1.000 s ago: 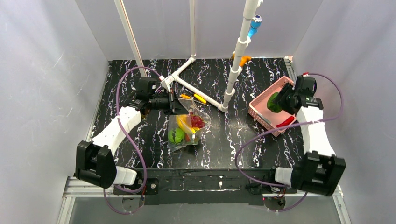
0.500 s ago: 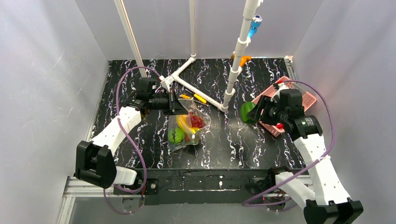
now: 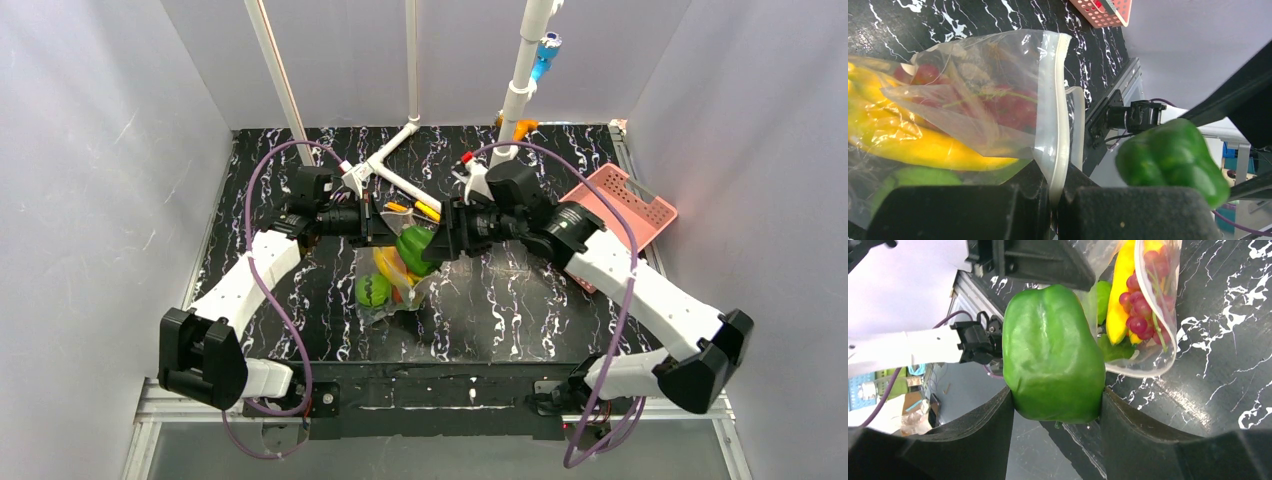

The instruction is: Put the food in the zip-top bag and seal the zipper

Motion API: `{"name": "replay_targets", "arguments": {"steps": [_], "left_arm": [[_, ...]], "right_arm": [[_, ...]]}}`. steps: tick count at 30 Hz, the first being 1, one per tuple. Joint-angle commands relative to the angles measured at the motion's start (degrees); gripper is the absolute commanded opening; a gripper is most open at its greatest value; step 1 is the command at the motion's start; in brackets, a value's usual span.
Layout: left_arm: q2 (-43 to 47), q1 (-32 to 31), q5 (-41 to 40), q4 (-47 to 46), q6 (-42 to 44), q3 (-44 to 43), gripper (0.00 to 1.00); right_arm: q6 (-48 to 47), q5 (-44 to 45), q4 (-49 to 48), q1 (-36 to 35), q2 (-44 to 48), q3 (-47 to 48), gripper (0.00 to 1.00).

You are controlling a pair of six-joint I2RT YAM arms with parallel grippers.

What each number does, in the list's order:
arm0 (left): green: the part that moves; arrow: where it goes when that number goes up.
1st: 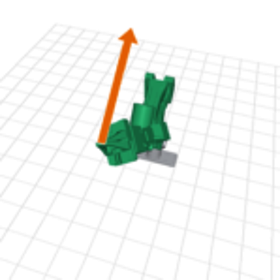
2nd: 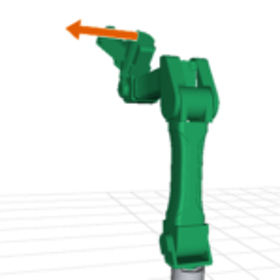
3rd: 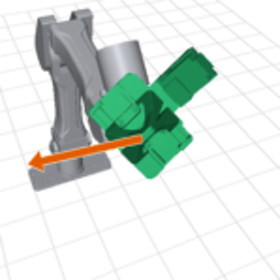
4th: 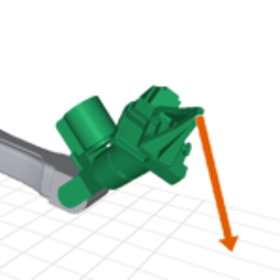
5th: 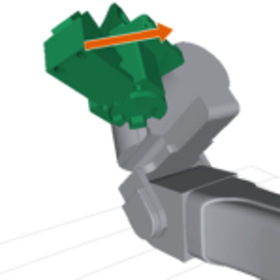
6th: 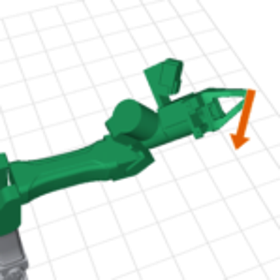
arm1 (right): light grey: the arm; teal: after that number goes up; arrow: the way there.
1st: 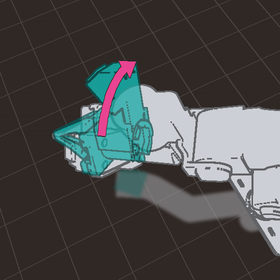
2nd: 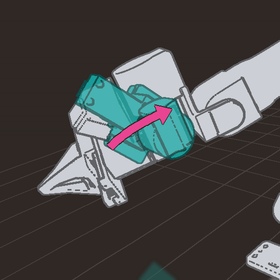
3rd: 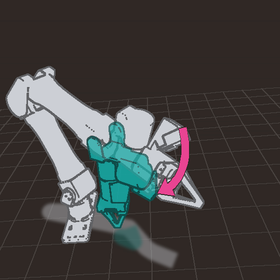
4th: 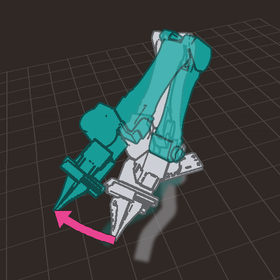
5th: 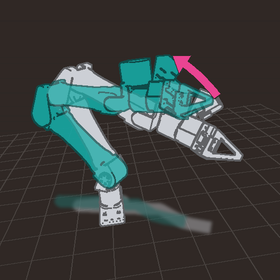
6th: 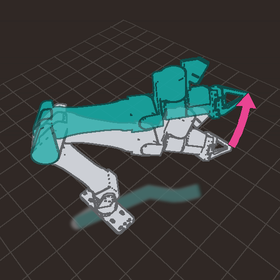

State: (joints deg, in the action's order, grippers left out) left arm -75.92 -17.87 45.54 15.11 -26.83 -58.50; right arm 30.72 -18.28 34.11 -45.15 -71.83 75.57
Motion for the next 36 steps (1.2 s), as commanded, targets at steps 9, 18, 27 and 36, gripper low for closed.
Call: {"name": "replay_targets", "arguments": {"steps": [9, 18, 27, 36], "left_arm": [[4.92, -0.37, 6.58, 3.46, -5.49, -4.49, 0.00], [5.84, -1.22, 6.06, 10.18, -7.15, -9.66, 0.00], [5.19, -1.55, -0.87, 18.45, -8.41, -13.41, 0.00], [4.17, -4.61, 0.17, 16.07, -11.38, -12.93, 0.00]], "right_arm": [[3.96, 7.86, -4.04, -2.16, -7.67, 1.98, 0.09], [4.87, 8.60, -7.56, -2.34, -7.97, -1.32, 0.09], [4.02, 12.30, -7.09, -2.62, -5.51, -5.84, 0.08], [1.09, 6.41, -12.93, -4.22, -7.02, -5.90, 0.08]]}}
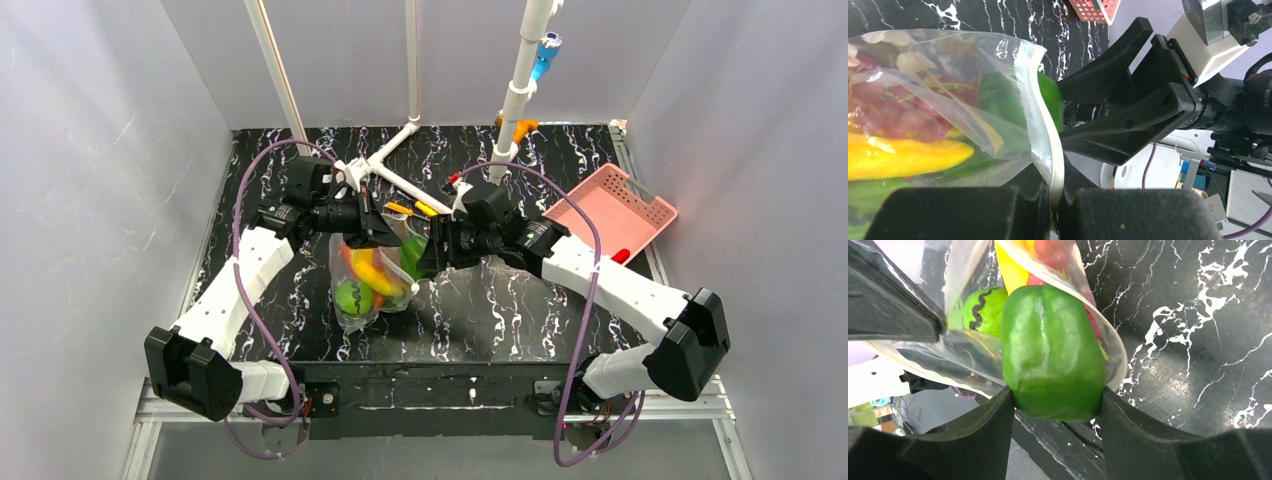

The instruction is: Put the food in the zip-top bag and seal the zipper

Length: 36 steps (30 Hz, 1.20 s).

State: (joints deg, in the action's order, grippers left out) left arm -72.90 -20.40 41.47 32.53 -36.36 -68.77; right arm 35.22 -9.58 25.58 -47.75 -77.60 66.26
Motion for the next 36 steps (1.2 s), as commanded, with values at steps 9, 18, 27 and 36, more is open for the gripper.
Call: {"name": "replay_targets", "arguments": {"steps": [9, 18, 27, 36], "left_arm": [[0.75, -7.19, 5.12, -0.96, -0.97, -3.71, 0.00], [4.72, -7.19, -1.33, -2.12, -2.84, -0.84, 0.00], [5.27, -7.19, -2.14, -6.62, -5.49, 2.95, 0.00], [6.03, -7.19, -0.99, -8.10, -6.62, 3.78, 0.00]], "right_arm": [[-15.12, -3.06, -4.67, -3.85, -1.66, 8.74, 0.19], [-14.08, -3.04, 1.95, -3.78, 2.13, 8.37, 0.87], [-10.52, 7.44, 23.05, -3.25, 13.23, 8.76, 0.98], [-5.74, 2.69, 17.87, 3.36, 11.50, 2.98, 0.91]]}}
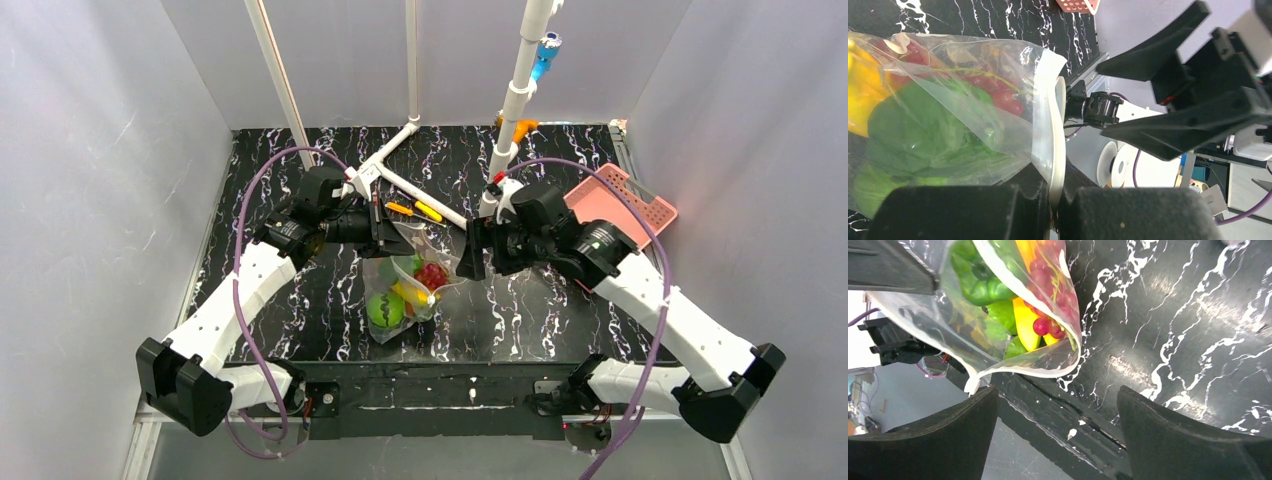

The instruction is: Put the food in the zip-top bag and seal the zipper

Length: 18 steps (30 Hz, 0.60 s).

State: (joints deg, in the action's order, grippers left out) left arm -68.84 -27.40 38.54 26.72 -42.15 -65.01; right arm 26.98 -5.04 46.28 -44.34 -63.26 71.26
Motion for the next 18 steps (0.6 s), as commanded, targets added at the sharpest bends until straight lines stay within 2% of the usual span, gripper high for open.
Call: {"name": "replay_targets", "arguments": {"steps": [1, 10, 13, 16, 18], "left_arm": [[2.16, -0.20, 2.03, -2.29, -0.90, 0.05, 0.00], [2.67, -0.20, 3.25, -2.82, -1.54, 0.08, 0.00], [3.13, -0.20, 3.53, -3.41, -1.70, 0.76, 0.00], [3.21, -0.20, 2.32, -3.03, -1.39, 2.00, 0.00], [2.70, -0.20, 0.70, -2.04, -1.92, 3.05, 0.00]], "right_arm": [[2.99, -1.23, -3.78, -0.05, -3.63, -2.36, 0.88], [5.92, 3.03, -9.77, -0.04, -11.21, -2.75, 0.62], [6.05, -1.62, -11.81, -0.58, -12.75, -2.15, 0.42], [6.99, -5.04, -13.59, -2.38, -12.27, -0.20, 0.01], [7.60, -5.80, -14.10, -3.91, -11.22, 2.14, 0.01]]}}
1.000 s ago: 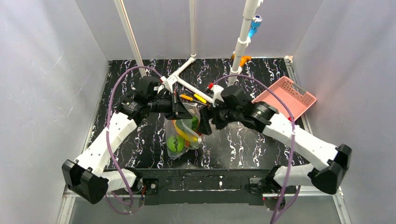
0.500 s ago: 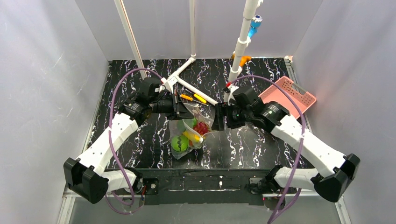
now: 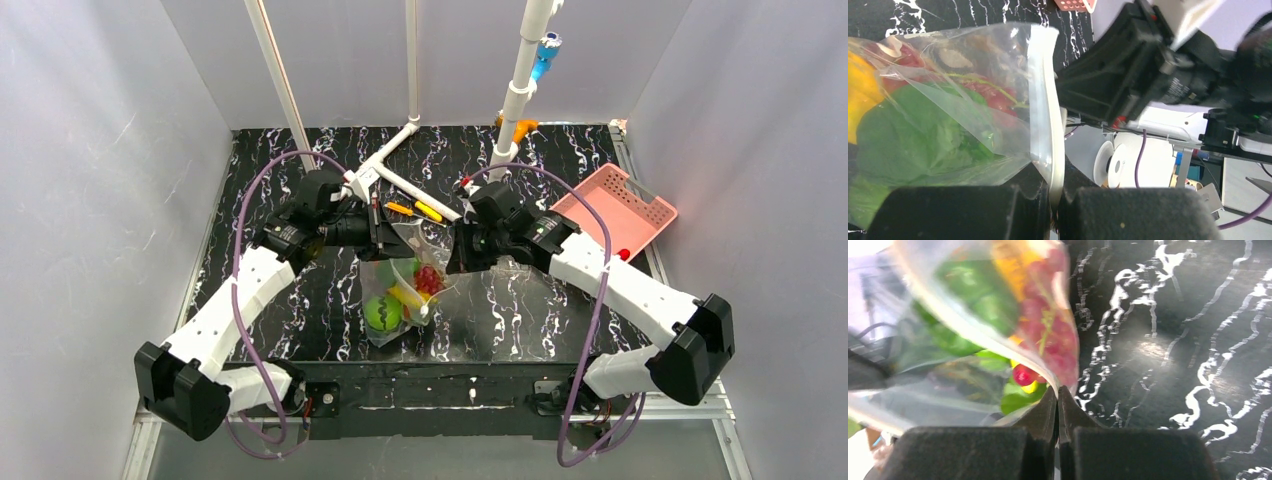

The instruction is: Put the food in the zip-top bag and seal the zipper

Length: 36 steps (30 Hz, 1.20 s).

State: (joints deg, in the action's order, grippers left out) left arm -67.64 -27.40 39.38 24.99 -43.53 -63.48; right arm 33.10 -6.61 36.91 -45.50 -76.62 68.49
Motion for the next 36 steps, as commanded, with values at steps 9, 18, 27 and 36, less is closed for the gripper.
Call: {"name": "replay_targets", "arguments": {"steps": [9, 18, 27, 36], "left_arm": [[4.78, -2.66, -5.64, -2.02, -5.86, 2.20, 0.00], [-1.30, -3.23, -5.61, -0.95, -7.61, 8.06, 0.00], [4.63, -3.28, -12.54, 0.16, -7.37, 11.17, 0.00], [7.55, -3.21, -13.25, -0.18, -7.61, 13.44, 0.00]], "right_arm": [[4.87, -9.30, -3.86, -4.31, 1.77, 15.02, 0.01], [2.49, -8.62, -5.88, -4.78, -5.09, 10.69, 0.01], [0.74, -9.74, -6.38, -5.39, -5.16, 12.08, 0.14], [-6.27, 5.27, 4.16, -5.26, 3.17, 14.53, 0.60]]}}
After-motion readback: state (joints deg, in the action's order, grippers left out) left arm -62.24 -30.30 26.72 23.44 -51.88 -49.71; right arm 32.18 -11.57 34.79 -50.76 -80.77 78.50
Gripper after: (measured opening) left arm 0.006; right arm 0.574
